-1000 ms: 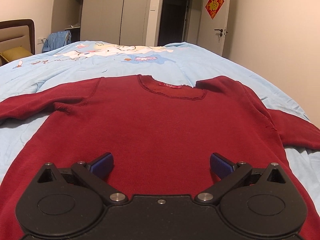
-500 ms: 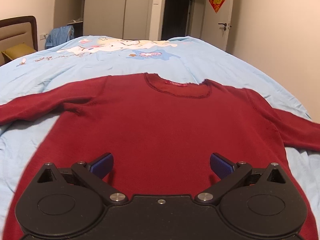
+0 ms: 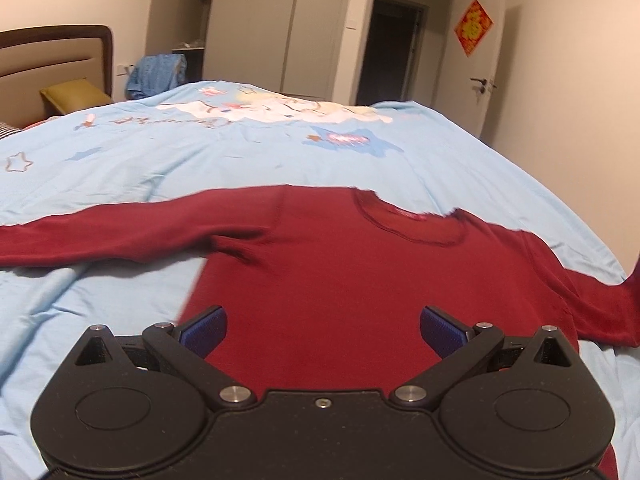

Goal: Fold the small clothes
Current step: 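Fold the held sleeve across the sweater body with the right tool, release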

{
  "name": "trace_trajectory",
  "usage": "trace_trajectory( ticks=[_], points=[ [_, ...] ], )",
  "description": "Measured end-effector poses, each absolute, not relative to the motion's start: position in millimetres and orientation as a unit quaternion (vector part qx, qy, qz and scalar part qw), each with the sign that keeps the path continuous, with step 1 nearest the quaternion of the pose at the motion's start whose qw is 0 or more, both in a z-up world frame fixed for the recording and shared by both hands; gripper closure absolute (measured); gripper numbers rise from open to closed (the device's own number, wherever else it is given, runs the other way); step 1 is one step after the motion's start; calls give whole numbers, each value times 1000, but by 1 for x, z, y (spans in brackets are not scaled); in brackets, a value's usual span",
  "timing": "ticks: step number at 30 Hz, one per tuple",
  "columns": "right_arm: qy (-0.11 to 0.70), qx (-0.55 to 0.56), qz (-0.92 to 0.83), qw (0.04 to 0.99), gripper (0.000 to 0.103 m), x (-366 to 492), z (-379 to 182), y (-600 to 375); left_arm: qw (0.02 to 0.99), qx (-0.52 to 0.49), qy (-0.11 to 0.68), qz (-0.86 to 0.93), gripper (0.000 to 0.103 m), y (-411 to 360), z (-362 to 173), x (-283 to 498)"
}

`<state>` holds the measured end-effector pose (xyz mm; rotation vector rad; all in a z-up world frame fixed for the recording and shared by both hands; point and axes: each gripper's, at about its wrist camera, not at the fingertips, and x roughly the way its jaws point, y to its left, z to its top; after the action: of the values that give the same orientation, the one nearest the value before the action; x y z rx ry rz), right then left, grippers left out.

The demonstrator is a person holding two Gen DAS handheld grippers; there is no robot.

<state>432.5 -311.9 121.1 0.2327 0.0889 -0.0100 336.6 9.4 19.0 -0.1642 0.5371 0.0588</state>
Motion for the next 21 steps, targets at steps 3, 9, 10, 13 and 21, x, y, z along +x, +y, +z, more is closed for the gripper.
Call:
trace_trajectory(
  ticks=[3,9,10,13,21],
  points=[
    [49,78,40,995,100,448,128,-252,960,-92,261,45,1,28,22,331],
    [82,15,124,989,100,464,113,-130,958,-108,254,75,1,66,23,318],
    [89,5,136,987,100,467,108,-112,958,-109,254,81,1,71,23,316],
    [110,-24,167,980,100,467,91,-60,954,-118,256,99,1,91,20,310],
    [177,-114,229,950,99,420,21,12,945,-141,258,145,1,133,12,296]
  ],
)
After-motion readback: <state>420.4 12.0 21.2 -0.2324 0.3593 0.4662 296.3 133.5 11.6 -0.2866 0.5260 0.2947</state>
